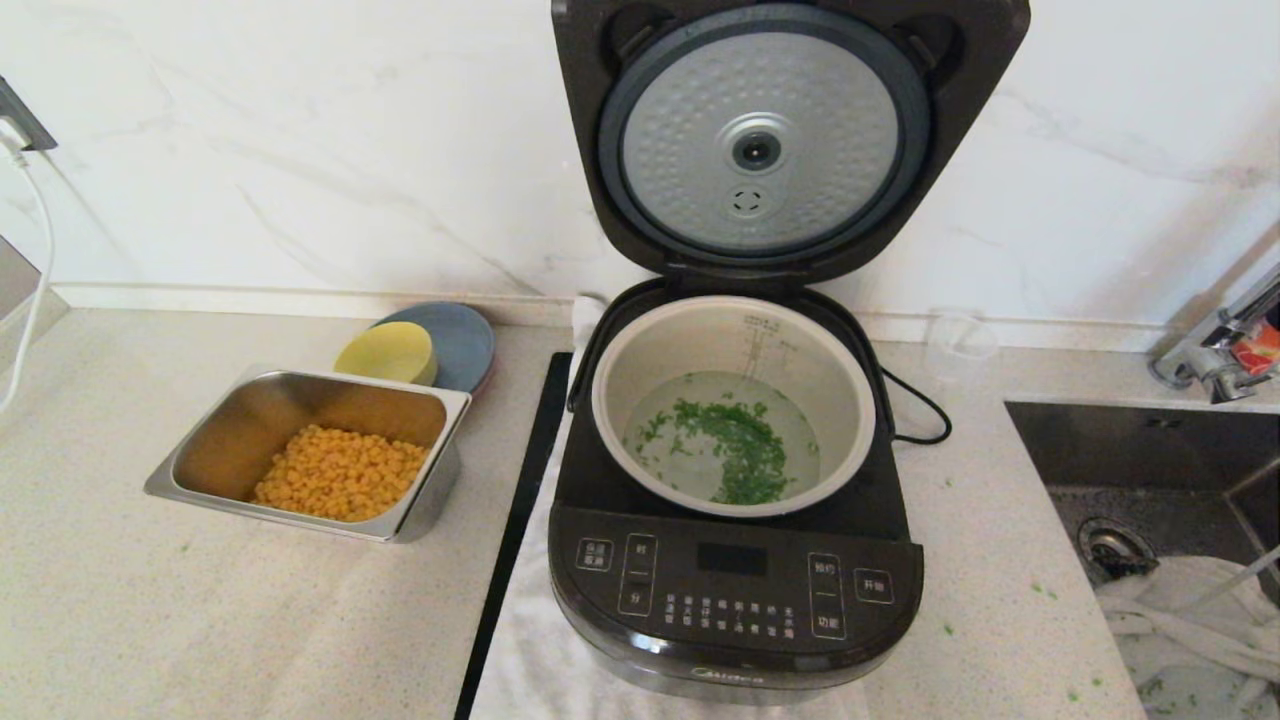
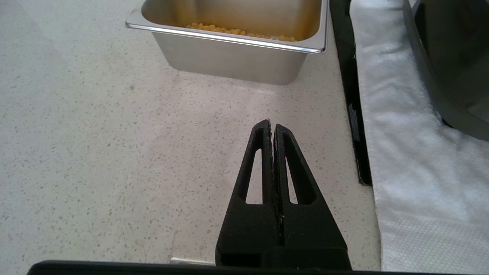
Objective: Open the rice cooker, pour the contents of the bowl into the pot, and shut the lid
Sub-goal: Fill a bowl with water from the tap
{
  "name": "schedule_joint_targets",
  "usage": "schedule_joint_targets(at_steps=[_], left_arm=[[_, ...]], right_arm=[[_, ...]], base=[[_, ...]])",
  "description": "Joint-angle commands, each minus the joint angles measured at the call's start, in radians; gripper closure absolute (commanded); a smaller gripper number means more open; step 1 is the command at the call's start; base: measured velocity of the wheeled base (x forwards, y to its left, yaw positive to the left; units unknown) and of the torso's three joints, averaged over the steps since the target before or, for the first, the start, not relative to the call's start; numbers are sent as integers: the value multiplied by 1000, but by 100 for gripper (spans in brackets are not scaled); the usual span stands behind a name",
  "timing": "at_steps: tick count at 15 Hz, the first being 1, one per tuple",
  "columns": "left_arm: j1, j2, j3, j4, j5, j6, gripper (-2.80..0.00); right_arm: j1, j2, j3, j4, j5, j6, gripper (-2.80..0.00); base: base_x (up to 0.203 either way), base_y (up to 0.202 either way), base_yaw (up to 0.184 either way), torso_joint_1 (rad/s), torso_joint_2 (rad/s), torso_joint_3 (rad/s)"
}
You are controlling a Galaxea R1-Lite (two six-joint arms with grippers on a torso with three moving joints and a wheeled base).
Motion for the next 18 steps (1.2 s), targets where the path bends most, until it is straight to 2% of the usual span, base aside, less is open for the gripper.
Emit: schedule_joint_targets(at_steps=[1,7,9,14,18], left_arm=[[0,-1,8,-1,0,0,0],[0,-1,8,-1,0,0,0],[0,-1,8,-1,0,1,0],[0,-1,8,-1,0,0,0],[0,-1,8,-1,0,0,0]], right_arm=[[-14,82,-48,1,21,0,0],[13,152,-156,2,107,9,0],[30,171,-187,2,108,14,0],[76,225,-294,0,107,88,0],[107,266,-344,-1,104,97,0]], base=[[0,0,0,0,0,0],[0,0,0,0,0,0],[0,0,0,0,0,0],[0,0,0,0,0,0],[0,0,0,0,0,0]])
